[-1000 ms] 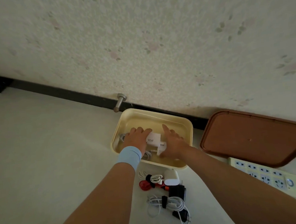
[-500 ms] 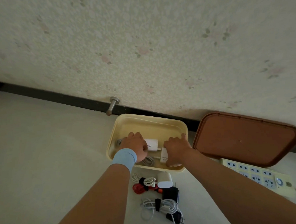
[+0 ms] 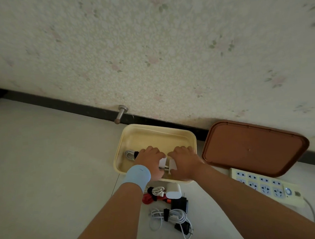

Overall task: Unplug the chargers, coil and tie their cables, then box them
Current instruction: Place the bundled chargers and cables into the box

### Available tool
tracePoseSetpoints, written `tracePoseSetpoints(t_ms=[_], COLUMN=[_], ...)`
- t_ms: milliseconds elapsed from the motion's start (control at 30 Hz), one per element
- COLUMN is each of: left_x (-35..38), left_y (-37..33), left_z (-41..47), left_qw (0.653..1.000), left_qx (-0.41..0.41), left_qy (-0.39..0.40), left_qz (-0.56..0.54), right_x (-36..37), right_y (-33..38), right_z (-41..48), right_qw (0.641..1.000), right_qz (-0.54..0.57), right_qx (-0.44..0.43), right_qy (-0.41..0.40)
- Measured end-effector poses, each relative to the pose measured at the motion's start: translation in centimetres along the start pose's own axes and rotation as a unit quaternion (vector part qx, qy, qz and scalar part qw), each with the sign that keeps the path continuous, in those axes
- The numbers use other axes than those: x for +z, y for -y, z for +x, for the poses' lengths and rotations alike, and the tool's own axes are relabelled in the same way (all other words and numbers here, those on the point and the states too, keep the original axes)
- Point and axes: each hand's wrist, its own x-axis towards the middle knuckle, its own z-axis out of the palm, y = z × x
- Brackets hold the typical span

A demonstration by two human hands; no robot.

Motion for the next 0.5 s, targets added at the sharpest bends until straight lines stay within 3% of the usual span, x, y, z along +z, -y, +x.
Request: tracePoseSetpoints(t_ms=[133,233,333,500], left_x=[-0.5,-0.7,-0.2,1.9], left_y=[-1.5,-2.1,-2.4,-2.9], left_z=[-2.9,-5.3,-6.8,-7.5], left_qw=[0.989,0.995,0.998,0.984], left_qx=[-0.048,-0.048,-0.044,-0.083], left_qy=[-0.030,-0.042,0.014,0.135], left_qz=[-0.134,-0.082,-0.033,-0.081], right_x=[-1.0,-0.6,0.4,2.4], right_y=[1.8,3.2,4.6,6.6], right_z=[-2.6,-4.7,-6.2,-7.5], right_qw=[0.997,0.996,0.994,0.991], right_qz=[0.057,0.022,-0.064,-0.122], right_qx=[-0.041,-0.077,-0.092,-0.041], right_qy=[-0.020,-0.024,0.010,0.037])
